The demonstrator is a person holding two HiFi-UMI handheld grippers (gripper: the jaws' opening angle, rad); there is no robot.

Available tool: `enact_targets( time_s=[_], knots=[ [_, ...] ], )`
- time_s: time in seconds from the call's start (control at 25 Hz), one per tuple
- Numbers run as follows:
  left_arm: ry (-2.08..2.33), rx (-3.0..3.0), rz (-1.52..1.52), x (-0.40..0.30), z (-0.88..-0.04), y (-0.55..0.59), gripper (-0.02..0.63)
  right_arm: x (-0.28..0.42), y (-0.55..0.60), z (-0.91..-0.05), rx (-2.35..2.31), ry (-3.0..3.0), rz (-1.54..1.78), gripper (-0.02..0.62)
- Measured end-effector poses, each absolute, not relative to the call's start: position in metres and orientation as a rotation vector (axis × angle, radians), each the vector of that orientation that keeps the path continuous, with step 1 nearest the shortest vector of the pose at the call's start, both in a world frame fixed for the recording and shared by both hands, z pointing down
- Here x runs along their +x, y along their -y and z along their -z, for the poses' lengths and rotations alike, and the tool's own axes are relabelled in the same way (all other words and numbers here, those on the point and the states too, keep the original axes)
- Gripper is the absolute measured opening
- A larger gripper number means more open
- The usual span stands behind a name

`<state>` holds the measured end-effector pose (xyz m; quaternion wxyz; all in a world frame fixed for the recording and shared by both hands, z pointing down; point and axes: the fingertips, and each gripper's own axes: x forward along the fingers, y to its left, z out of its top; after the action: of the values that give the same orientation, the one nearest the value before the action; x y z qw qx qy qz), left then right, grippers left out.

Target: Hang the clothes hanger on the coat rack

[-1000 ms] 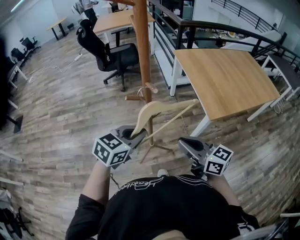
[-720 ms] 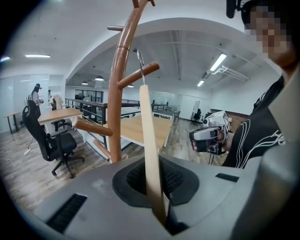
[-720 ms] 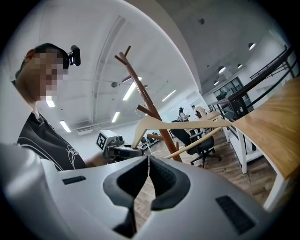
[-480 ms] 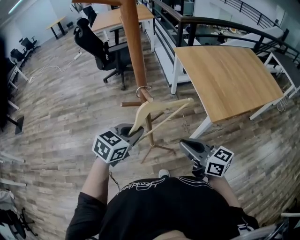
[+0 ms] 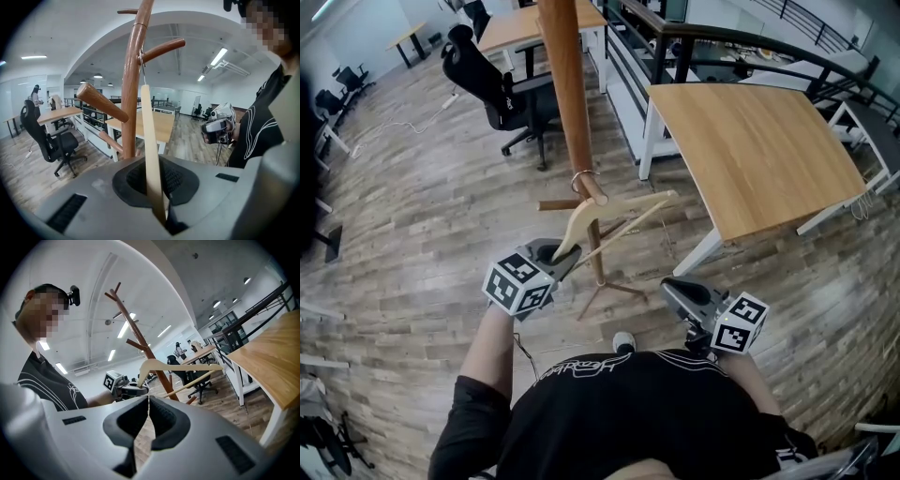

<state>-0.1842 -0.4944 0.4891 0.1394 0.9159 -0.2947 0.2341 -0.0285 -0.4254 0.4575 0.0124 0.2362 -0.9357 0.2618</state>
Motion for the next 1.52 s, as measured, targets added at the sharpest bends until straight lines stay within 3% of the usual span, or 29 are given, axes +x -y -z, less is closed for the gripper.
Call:
enact_targets(
  time_s=[0.52,0.8,1.08,1.32,1.44,1.52],
  knots=[
    [0.926,2.699,-0.693,-0.193,-0.492,0.513,0.012,-0.034,0.429,-0.463,0.715,2.897,-0.856,0.041],
    [1.091,2.748,-0.803,-0.210,-0.486,0.510,0.201,-0.035,0.416,-0.459,0.717,2.911,-0.845,0.041],
    [1.308,2.763,-0.762,-0.249,-0.454,0.474,0.227,-0.041,0.379,-0.447,0.749,2.936,-0.789,0.041],
    [1.464,2.694,-0.385,-0.270,-0.405,0.408,0.225,-0.045,0.334,-0.431,0.783,2.952,-0.722,0.041],
    [1.265,2.659,-0.048,-0.248,-0.386,0.351,0.224,-0.046,0.307,-0.425,0.808,2.958,-0.690,0.041],
    [1.053,2.568,0.224,-0.232,-0.376,0.318,0.189,-0.048,0.290,-0.421,0.824,2.957,-0.666,0.041]
  ],
)
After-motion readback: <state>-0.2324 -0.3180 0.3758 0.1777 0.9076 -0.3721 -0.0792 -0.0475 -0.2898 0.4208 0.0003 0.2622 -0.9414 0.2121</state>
